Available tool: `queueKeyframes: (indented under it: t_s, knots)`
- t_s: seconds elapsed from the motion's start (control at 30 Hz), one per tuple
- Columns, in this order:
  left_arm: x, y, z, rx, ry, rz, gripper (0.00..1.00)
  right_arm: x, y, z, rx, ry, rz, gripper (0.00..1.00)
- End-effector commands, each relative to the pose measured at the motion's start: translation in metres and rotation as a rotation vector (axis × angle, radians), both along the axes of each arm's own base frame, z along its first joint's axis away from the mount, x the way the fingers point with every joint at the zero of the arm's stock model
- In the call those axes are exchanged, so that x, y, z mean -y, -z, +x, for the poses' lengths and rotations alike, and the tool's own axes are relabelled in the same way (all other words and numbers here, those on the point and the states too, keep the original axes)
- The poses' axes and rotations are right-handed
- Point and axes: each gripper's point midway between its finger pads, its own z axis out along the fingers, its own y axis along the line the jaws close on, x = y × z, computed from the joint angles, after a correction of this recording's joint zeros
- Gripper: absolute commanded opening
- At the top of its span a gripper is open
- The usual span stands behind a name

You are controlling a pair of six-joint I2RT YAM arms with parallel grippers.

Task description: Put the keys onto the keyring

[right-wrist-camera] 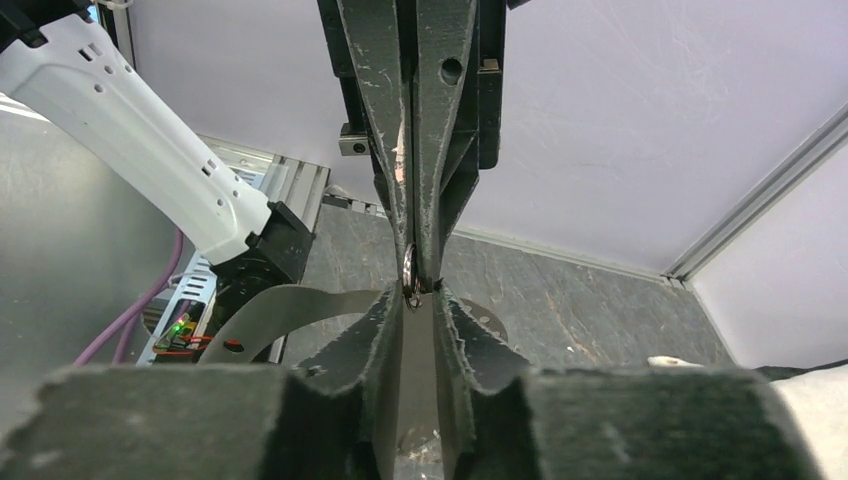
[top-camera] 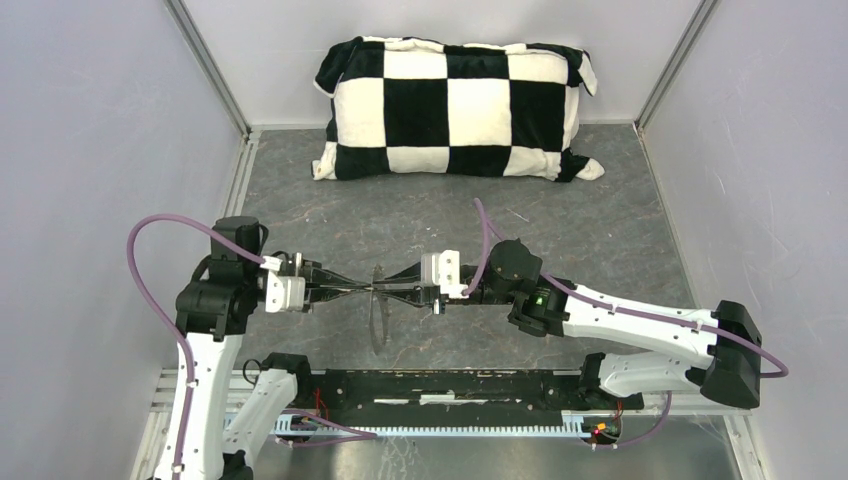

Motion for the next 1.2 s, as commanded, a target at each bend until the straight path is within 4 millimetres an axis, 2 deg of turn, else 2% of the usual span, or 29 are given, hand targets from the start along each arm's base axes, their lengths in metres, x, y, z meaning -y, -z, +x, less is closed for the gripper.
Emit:
queueKeyframes:
  t_s: [0.0, 0.13, 0.27, 0.37, 0.5, 0.63, 0.9, 1.07, 1.17]
  knots:
    - [0.003, -0.014, -0.007, -0.038, 0.053, -0.042, 0.02, 0.002, -0.031, -0.006, 0.009, -0.014, 0.065, 0.18]
    - [0.003, -0.01, -0.002, -0.085, 0.048, -0.035, 0.02, -0.003, -0.029, -0.004, -0.016, -0.017, 0.041, 0.01]
    - [0.003, -0.004, 0.002, -0.115, 0.031, -0.021, 0.03, -0.005, -0.024, 0.002, -0.071, 0.018, -0.022, 0.0]
    - [0.001, 0.006, 0.009, -0.119, -0.013, 0.016, 0.19, -0.004, -0.016, 0.008, -0.113, 0.058, -0.09, 0.0]
    - [-0.004, 0.015, 0.017, -0.077, -0.082, 0.071, 0.32, -0.002, -0.005, 0.014, -0.168, 0.1, -0.192, 0.0]
    - [-0.007, 0.019, 0.021, -0.034, -0.121, 0.1, 0.36, 0.001, 0.002, 0.019, -0.186, 0.137, -0.305, 0.0]
    - [-0.013, 0.024, 0.034, -0.028, -0.187, 0.154, 0.44, 0.009, 0.006, 0.025, -0.173, 0.175, -0.402, 0.0]
    - [-0.015, 0.024, 0.042, -0.059, -0.215, 0.174, 0.72, 0.011, 0.009, 0.029, -0.178, 0.196, -0.451, 0.01]
    - [-0.013, 0.019, 0.041, -0.109, -0.204, 0.159, 0.76, 0.01, 0.009, 0.031, -0.185, 0.208, -0.461, 0.0]
